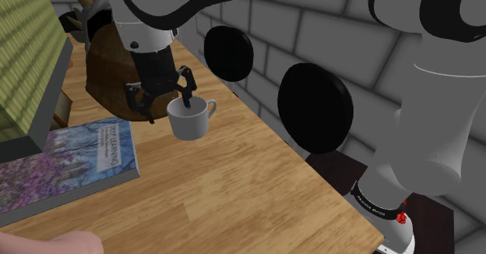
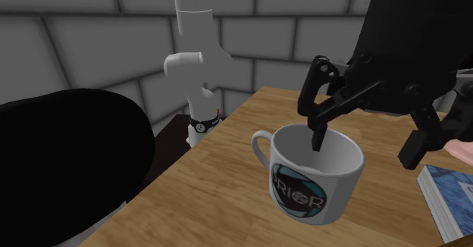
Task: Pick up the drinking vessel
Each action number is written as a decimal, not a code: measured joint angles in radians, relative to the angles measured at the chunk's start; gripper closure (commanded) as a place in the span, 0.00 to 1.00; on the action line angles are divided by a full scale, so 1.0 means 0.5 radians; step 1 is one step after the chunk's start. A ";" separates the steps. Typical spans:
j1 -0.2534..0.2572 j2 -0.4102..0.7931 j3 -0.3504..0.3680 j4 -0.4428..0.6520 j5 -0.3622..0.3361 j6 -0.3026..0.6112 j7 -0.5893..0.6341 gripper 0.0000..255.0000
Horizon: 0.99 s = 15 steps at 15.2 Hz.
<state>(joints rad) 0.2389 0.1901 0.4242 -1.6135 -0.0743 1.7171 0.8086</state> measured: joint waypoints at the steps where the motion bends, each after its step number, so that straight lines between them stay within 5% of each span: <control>1: -0.002 -0.001 -0.001 -0.030 0.000 0.029 -0.001 0.00; 2: 0.001 0.007 0.000 -0.039 -0.003 0.046 0.004 0.00; 3: 0.001 0.008 -0.001 -0.050 -0.004 0.057 0.004 1.00; 15: 0.001 -0.001 0.001 -0.040 0.000 0.041 0.004 1.00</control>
<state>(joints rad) 0.2392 0.1898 0.4246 -1.6336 -0.0743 1.7376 0.8108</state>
